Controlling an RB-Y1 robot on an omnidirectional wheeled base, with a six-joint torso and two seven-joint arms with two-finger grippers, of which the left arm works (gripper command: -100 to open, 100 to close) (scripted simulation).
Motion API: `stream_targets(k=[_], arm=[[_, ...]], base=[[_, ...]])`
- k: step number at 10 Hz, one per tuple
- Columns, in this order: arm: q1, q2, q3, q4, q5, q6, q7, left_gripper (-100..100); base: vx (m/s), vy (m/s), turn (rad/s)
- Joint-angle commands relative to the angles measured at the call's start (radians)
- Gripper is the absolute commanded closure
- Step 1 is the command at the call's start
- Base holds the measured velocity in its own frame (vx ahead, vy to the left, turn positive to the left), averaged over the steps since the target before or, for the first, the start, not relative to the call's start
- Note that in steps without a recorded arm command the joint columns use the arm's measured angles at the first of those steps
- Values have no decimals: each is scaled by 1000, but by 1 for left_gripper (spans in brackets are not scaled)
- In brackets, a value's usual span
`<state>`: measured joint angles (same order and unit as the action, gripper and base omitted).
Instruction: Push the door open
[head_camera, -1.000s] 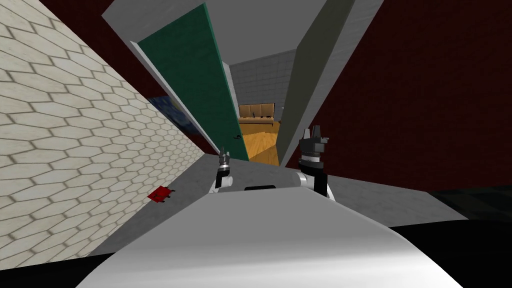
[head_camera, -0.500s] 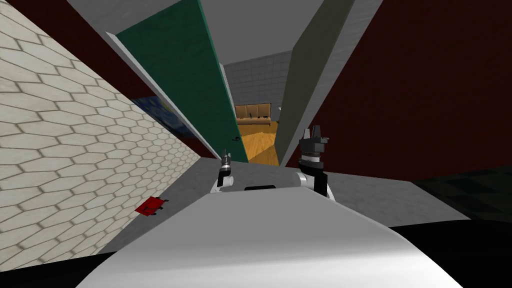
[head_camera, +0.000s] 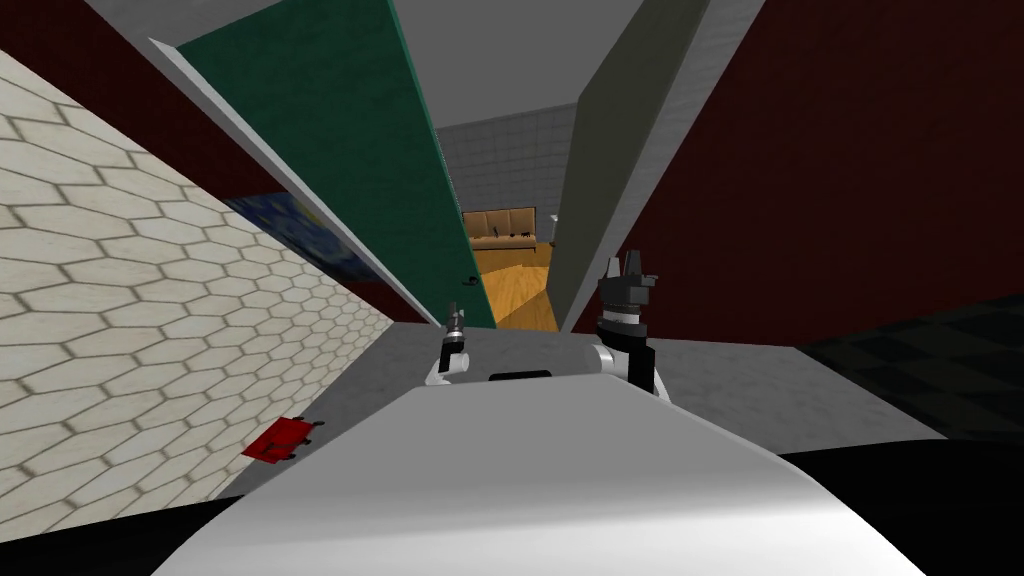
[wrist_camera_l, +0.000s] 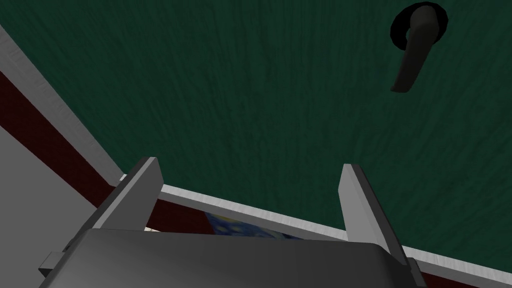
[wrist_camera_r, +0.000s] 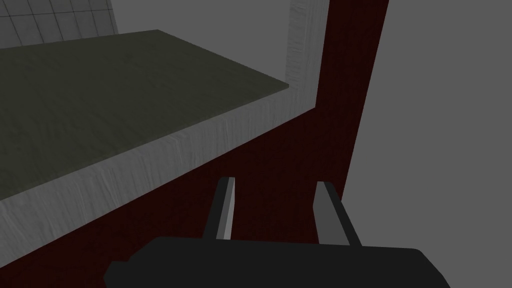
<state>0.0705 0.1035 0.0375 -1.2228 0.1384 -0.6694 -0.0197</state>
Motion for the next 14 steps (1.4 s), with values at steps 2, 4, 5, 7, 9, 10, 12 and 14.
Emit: stream_targets(k=[2,4,5,7,9,10,12,14], arm=[[-26,1,2,68,2,-14,1,-100],[-46,1,3,120,3,-25,1,-100],[-56,1,4,146,3,-30,1,-100],[-76,1,5,197,4,-41,1,-100],[-95,1,6,245,5,-51,1,-100],[-104,0,7,269,5,-56,1,-100],[-121,-1,8,315,6,-66,1,-100],[-138,-1,9,359,7,-75,2,-100]], base=[[54,121,-123],[48,109,-120],[72,97,-98],[60,100,-113],[43,97,-109],[45,93,-96],[51,119,-109],[56,107,-104]])
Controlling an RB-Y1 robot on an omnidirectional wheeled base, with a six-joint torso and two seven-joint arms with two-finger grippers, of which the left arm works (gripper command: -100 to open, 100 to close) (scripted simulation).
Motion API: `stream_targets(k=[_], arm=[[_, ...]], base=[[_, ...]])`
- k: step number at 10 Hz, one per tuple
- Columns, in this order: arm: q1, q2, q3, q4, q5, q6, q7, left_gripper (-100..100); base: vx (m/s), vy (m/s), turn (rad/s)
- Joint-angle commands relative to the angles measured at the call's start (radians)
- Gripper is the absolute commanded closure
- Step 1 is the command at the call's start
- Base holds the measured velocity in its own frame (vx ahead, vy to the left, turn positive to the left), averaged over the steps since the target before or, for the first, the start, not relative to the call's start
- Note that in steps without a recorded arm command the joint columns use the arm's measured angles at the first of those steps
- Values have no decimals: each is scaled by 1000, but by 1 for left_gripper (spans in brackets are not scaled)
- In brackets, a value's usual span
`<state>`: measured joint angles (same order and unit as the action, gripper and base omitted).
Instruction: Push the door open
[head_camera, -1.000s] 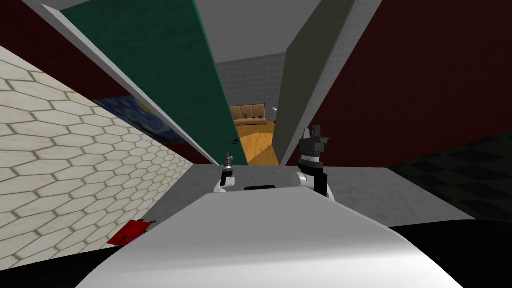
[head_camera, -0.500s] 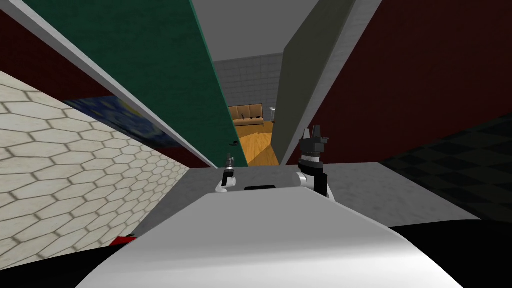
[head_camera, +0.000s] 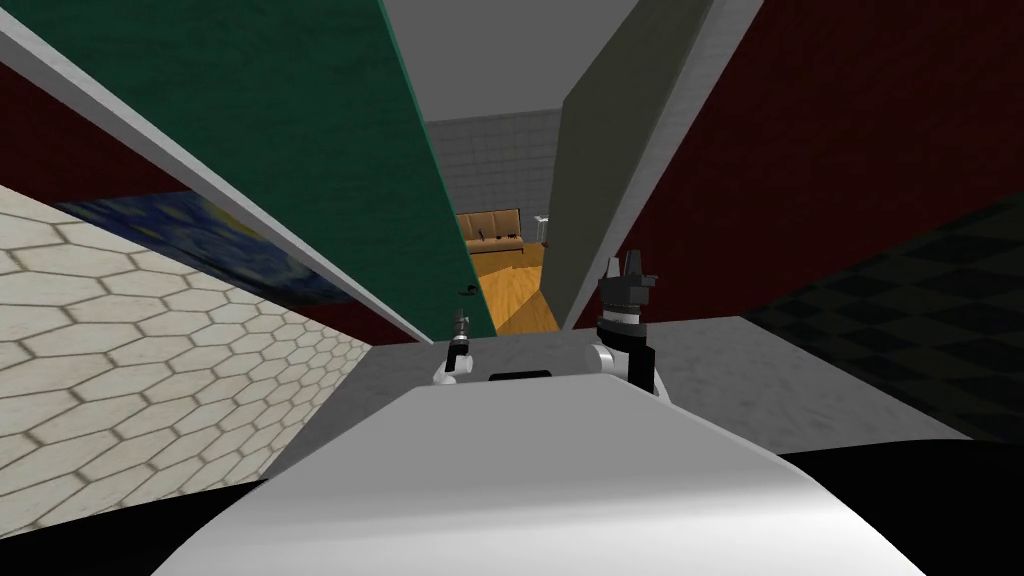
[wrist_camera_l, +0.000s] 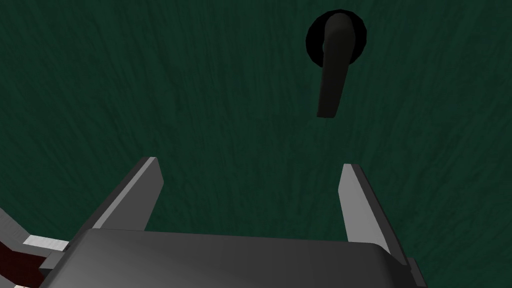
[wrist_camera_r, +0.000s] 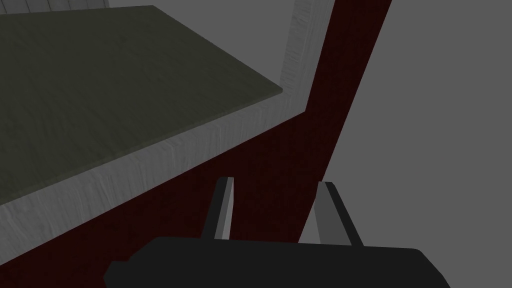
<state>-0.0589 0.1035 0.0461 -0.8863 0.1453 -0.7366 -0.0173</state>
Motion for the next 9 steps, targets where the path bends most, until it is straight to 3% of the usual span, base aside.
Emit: stream_targets(k=[1,9], arm=[[-17,-2,1,42,1,-12,-1,-100],[-81,-8,5,209,4,-48,-1,-100]], base=[[47,99,-67],[44,98,-90]])
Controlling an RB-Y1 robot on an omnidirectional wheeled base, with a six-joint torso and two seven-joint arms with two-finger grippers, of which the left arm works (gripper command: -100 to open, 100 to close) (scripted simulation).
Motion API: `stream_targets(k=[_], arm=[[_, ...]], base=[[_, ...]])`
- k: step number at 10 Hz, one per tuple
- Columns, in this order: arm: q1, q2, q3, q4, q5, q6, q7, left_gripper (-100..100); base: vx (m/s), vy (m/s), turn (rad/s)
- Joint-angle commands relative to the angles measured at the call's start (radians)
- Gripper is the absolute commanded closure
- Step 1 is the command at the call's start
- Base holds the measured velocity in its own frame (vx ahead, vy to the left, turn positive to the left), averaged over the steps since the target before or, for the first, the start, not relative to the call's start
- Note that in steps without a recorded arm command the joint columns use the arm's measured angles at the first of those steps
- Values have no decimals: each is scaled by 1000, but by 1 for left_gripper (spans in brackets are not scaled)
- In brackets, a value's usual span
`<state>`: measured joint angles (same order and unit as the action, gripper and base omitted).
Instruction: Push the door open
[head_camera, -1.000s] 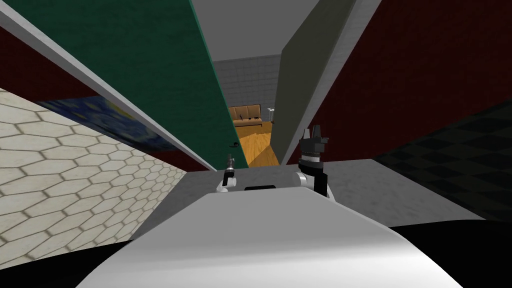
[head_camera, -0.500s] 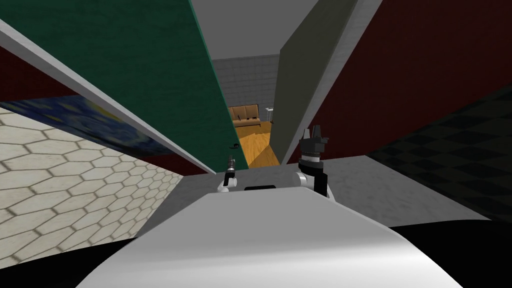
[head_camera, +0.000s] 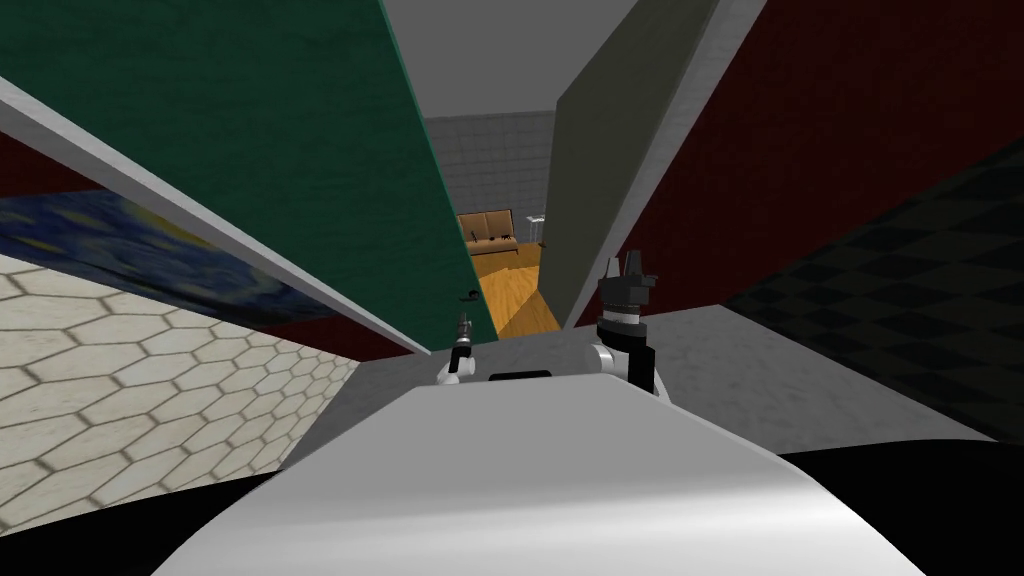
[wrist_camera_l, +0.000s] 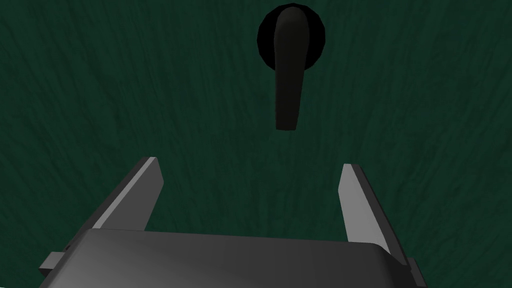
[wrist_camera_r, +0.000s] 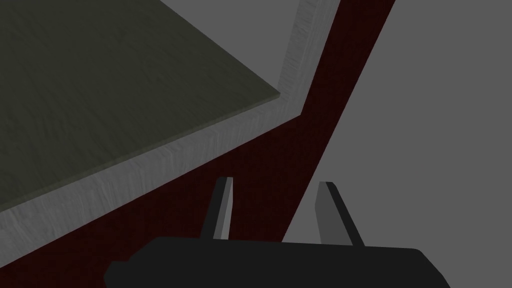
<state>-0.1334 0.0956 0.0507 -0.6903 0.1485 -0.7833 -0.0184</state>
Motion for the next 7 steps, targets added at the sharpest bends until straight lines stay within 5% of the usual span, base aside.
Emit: stream_targets(k=[1,3,7], arm=[[-15,-1,1,35,1,-6,0,-100],[-32,-3,2,80,2,-15,1,-100],[-36,1,8,89,4,-25,0,-100]], base=[[56,112,-116],[37,107,-88],[110,39,-26]])
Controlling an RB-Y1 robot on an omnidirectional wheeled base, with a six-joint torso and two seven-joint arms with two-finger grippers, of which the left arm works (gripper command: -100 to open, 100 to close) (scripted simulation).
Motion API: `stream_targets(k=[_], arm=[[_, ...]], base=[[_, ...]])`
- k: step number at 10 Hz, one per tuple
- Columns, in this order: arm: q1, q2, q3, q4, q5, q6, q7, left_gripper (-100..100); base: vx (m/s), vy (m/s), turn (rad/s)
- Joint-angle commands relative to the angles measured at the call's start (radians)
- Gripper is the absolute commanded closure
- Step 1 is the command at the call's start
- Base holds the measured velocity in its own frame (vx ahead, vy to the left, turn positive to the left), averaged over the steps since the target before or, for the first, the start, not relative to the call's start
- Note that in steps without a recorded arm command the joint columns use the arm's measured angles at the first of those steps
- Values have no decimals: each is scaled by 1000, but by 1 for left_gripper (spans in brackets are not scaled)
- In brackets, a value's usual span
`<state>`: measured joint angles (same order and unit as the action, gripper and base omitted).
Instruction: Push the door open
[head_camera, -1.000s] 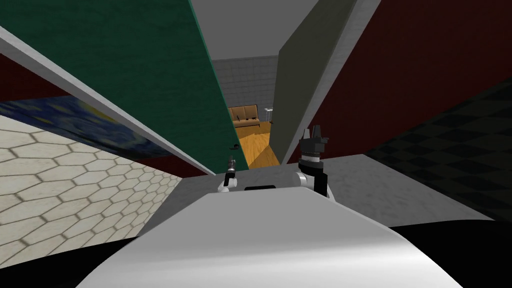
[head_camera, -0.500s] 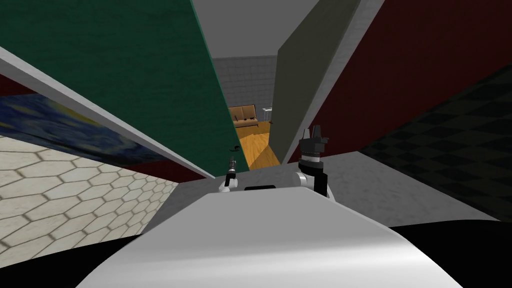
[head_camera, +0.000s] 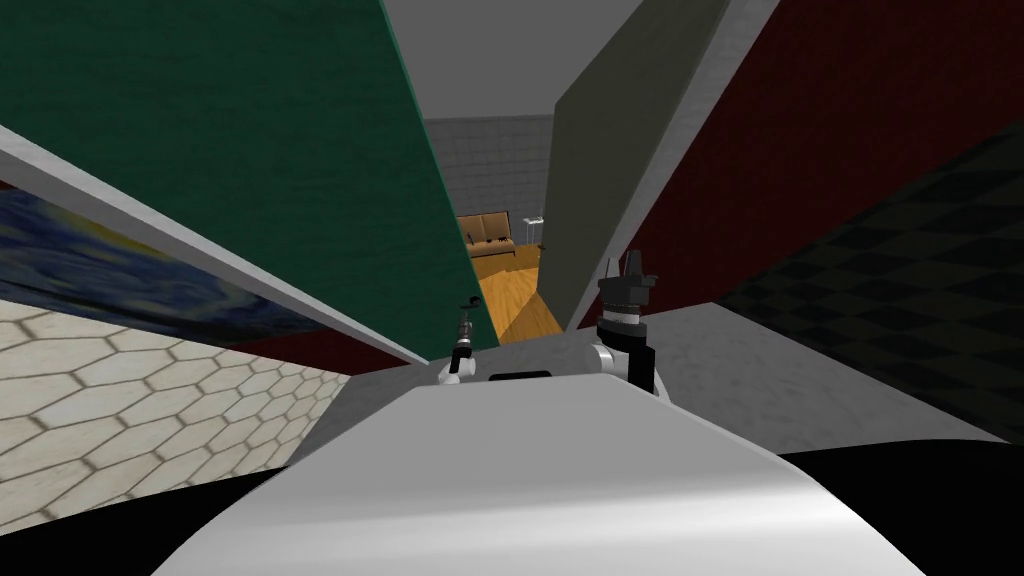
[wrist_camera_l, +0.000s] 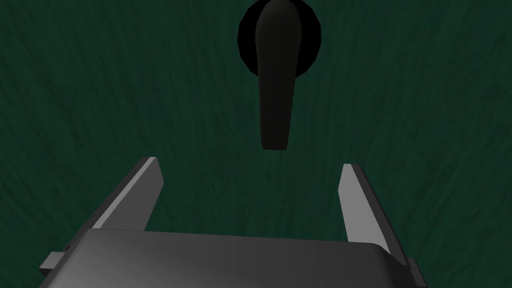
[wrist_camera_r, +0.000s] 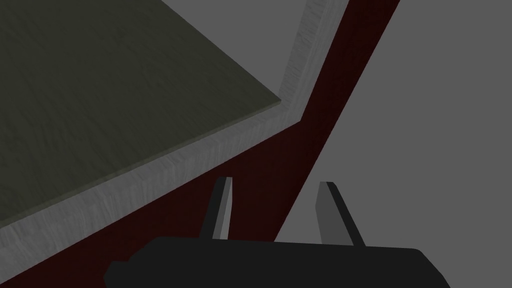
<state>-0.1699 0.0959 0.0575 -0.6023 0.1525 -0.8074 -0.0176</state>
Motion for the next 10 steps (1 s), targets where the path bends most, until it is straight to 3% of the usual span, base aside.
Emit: stream_targets(k=[1,7,8,10], arm=[[0,1,3,3,1,-3,-1,-100],[1,-1,10,10,5,-8,-2,-100],[1,-1,10,10,5,-8,-2,100],[1,-1,10,10,5,-8,-2,100]], base=[[205,23,-22],[179,31,-23],[-13,0,3],[-22,1,-10]])
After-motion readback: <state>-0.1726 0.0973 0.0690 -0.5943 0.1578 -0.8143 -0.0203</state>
